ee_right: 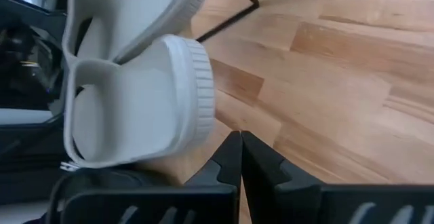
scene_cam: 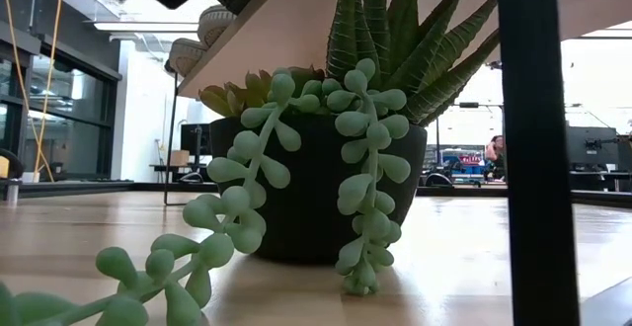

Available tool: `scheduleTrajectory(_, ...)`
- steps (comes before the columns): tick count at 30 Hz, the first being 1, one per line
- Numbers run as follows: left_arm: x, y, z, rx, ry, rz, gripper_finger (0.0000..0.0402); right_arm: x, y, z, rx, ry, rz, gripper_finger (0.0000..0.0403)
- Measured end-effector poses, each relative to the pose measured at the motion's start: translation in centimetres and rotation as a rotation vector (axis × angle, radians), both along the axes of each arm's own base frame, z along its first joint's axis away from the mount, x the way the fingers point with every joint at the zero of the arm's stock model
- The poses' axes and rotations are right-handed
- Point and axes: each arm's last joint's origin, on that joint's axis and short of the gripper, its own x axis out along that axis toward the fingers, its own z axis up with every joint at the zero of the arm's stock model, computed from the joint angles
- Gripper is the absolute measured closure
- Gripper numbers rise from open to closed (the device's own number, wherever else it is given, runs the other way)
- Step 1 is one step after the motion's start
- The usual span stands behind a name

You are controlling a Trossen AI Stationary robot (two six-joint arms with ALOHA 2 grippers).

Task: Pick and place slides into the shelf
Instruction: Adjust the white and black slides on the shelf

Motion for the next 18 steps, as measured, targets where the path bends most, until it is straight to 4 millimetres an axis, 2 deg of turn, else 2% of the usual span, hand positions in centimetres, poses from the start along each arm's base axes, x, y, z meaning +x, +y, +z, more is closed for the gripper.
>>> scheduleTrajectory(9, 1.8, -4.3, 0.7, -0.083, -0.188, 0.006, 0.0401, -0.2, 0.8, -0.2, -0.008, 0.029, 0.044, 0.0403)
scheduleTrajectory(18, 4.8, -8.9, -2.1, -0.105, -0.195, -0.044, 0.0401, -0.3, 0.7, -0.3, -0.062, 0.041, -0.002, 0.0403)
